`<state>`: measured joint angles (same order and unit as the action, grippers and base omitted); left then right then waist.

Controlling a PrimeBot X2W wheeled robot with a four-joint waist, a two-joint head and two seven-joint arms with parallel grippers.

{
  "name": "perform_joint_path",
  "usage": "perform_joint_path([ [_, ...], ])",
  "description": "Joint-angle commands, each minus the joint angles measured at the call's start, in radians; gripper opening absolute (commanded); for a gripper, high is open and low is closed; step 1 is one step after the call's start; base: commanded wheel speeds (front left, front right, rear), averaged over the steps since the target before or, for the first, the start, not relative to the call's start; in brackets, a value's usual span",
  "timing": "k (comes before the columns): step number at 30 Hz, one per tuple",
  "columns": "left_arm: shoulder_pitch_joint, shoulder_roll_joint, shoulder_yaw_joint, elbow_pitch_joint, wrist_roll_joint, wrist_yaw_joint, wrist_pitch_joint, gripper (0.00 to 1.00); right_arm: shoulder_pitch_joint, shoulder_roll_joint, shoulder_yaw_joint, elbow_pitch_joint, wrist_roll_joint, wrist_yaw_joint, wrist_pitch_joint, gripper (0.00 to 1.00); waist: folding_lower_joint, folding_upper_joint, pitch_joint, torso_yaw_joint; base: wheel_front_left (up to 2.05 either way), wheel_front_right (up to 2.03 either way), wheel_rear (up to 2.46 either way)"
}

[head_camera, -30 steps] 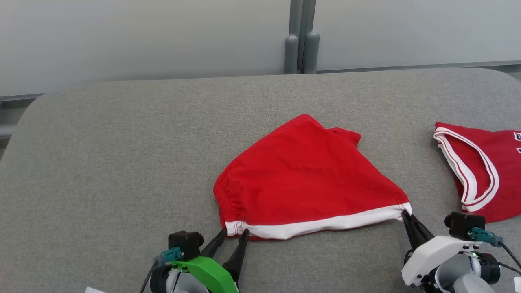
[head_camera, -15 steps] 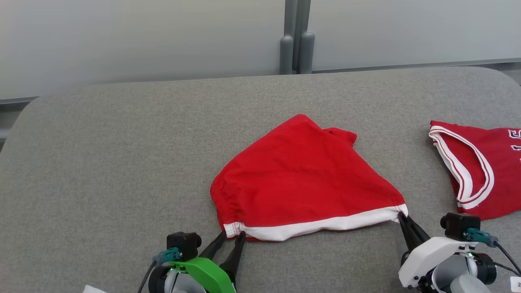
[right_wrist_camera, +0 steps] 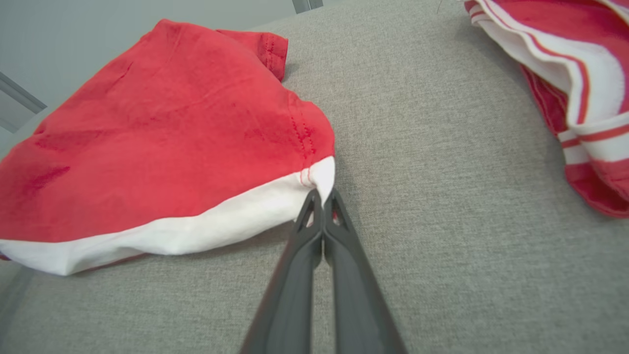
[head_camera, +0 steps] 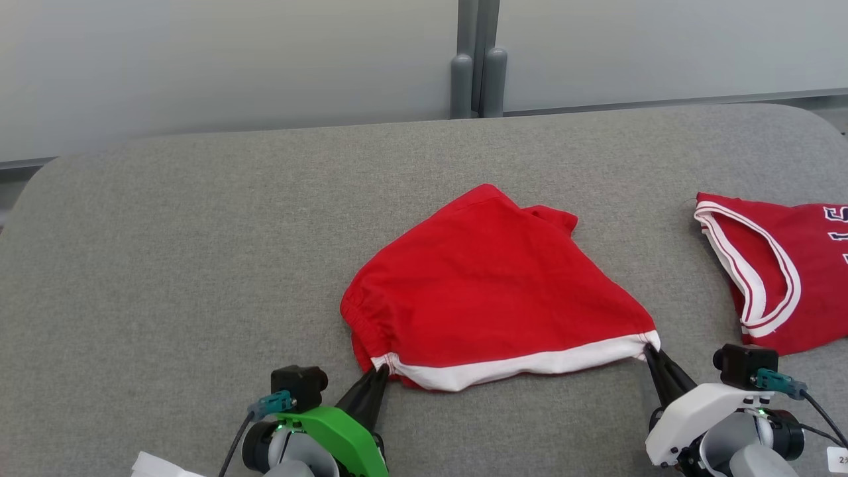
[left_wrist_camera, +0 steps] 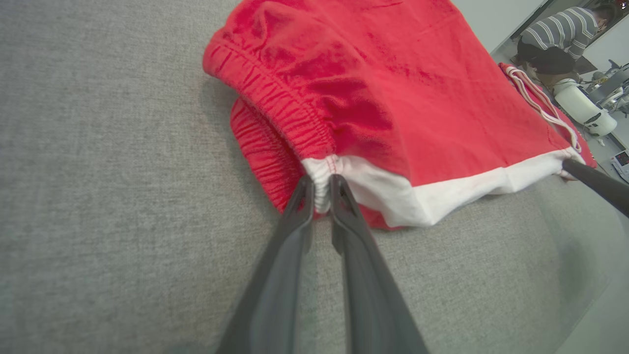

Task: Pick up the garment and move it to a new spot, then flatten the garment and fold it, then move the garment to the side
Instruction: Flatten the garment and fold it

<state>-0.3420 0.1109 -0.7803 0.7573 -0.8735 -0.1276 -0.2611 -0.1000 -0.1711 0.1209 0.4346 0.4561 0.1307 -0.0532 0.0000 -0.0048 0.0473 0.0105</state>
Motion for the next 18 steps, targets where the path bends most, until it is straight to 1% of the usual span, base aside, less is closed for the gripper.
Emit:
perform_joint_path([
  [1,-0.016,0.0,0.002,-0.002,0.003,-0.004,-0.005,0.15,-0.009,-0.004,0.003,0.003,0.006,0.0,-0.005,0.0,0.0,0.0048,0.0,0.0,0.0,0.0,0.0],
  [4,-0.013,-0.003,0.016,-0.015,0.009,-0.004,-0.005,0.01,-0.01,-0.002,0.005,0.004,0.007,0.0,-0.008,0.0,0.0,0.0048,-0.001,-0.002,0.0,0.0,0.0],
  [9,0.012,0.003,0.06,-0.066,0.027,-0.004,-0.004,0.0,-0.016,-0.013,0.004,-0.014,0.009,0.0,-0.022,0.0,0.0,0.0048,-0.006,-0.002,0.0,0.0,0.0],
  [18,0.082,0.046,0.16,-0.225,0.079,-0.004,-0.004,0.0,-0.004,-0.029,-0.016,-0.089,-0.001,0.0,-0.04,0.0,0.0,0.0048,-0.038,0.007,0.0,0.0,0.0],
])
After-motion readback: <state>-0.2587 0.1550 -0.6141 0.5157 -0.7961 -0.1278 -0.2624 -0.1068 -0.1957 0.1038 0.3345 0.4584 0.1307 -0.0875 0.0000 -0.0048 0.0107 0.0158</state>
